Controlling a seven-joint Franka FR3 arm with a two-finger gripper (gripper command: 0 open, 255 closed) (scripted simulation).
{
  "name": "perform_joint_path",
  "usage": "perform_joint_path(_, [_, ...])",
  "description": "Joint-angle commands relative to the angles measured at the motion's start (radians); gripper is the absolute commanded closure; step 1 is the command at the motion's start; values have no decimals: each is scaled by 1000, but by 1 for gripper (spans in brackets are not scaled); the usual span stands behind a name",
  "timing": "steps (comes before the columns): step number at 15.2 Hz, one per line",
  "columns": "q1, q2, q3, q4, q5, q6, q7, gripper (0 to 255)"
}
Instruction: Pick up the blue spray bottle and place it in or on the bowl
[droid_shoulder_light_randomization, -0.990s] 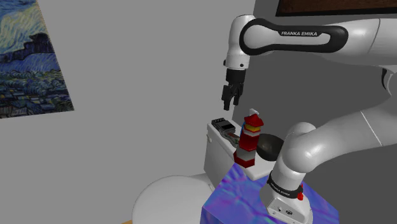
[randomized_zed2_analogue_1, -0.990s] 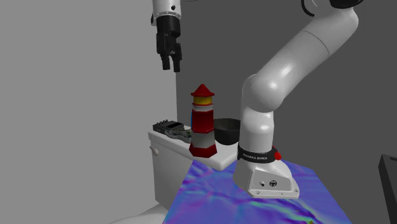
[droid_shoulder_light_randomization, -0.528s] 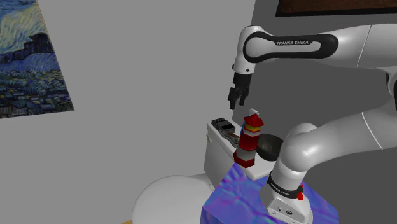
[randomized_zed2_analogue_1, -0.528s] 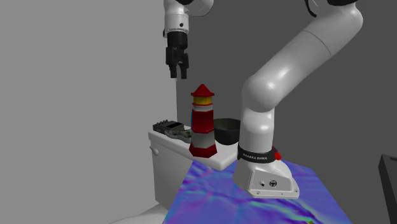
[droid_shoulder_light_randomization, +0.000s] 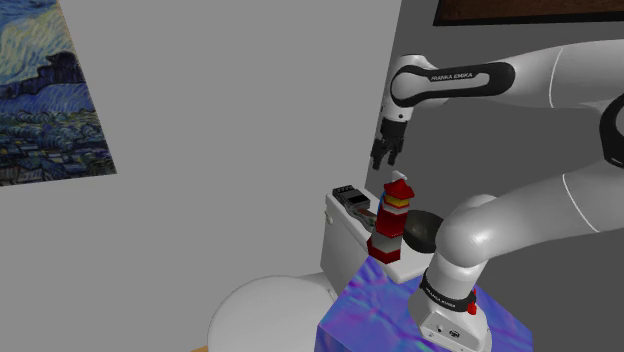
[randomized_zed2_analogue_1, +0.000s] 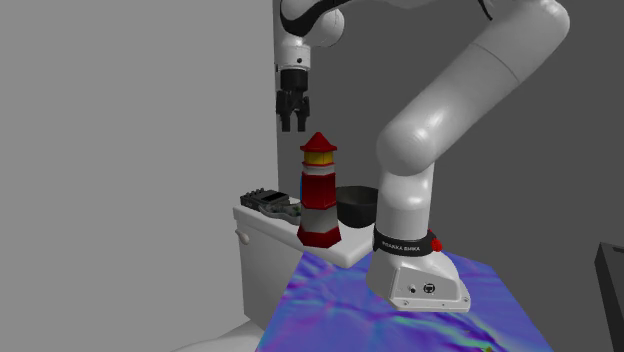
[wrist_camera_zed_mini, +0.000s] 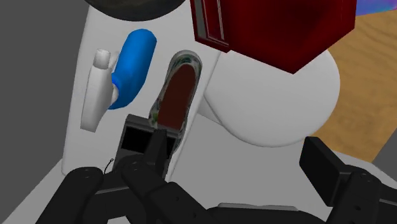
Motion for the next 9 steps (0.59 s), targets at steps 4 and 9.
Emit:
perform_joint_path(4, [-56, 72, -105, 8, -53, 97, -63, 0])
perform_joint_path(9, [-90, 145, -192, 19, -80, 186, -114, 0])
